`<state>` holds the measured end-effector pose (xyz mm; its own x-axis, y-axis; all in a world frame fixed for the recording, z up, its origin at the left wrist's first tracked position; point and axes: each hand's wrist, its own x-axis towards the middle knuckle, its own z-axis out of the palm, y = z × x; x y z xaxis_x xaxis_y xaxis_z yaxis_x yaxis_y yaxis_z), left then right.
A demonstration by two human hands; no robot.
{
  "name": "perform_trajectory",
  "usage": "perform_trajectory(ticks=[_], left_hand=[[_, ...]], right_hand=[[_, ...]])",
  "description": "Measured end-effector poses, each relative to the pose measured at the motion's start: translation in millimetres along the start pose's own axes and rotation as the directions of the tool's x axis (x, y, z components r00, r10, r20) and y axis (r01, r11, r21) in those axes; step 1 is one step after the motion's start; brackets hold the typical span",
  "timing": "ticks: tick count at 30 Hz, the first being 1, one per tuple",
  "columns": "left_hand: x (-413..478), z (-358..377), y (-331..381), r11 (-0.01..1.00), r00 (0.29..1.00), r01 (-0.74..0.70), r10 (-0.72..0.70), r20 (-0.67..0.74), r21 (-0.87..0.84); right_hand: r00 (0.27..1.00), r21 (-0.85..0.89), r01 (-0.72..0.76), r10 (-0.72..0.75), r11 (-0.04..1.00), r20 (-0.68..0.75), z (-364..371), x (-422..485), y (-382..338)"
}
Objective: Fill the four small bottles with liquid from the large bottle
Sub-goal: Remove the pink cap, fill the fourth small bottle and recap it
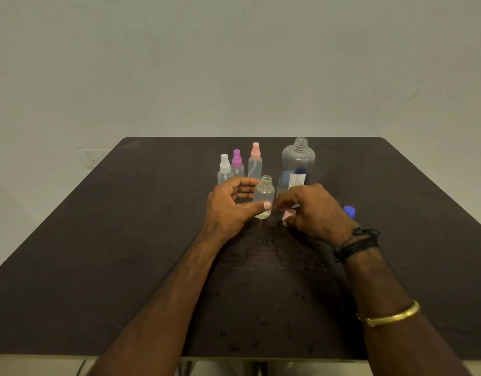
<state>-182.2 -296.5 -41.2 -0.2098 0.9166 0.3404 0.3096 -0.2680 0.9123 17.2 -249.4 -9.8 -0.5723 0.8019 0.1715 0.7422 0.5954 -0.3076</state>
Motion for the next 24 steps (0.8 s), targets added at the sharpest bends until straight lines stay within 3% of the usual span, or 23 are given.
perform_trajectory(ticks=[3, 6, 9, 16, 24], left_hand=[[0.2, -0.3, -0.4, 1.000, 1.000, 0.006, -0.006, 0.005, -0.002], [0.3, -0.2, -0.4, 1.000, 1.000, 0.012, -0.012, 0.014, 0.009], [-0.5, 1.0, 0.2, 1.000, 0.999, 0.010, -0.010, 0.036, 0.012], [-3.1, 1.9, 3.4, 1.000, 0.998, -0.005, 0.005, 0.060, 0.003], [-5.1, 2.9, 4.1, 1.000, 0.996, -0.028, 0.027, 0.085, 0.009]], right_hand=[[0.983, 0.044, 0.055, -0.046, 0.998, -0.178, -2.2, -0.1, 1.3], [0.868, 0.188, 0.172, -0.059, 0.967, -0.494, -5.8, -3.5, -2.4], [0.781, 0.286, 0.264, -0.030, 0.921, -0.624, -8.9, -6.8, -8.9], [0.772, 0.231, 0.358, -0.147, 0.905, -0.618, -5.3, -3.6, -8.0], [0.817, 0.214, 0.386, -0.225, 0.897, -0.531, -3.1, -1.0, -4.8]])
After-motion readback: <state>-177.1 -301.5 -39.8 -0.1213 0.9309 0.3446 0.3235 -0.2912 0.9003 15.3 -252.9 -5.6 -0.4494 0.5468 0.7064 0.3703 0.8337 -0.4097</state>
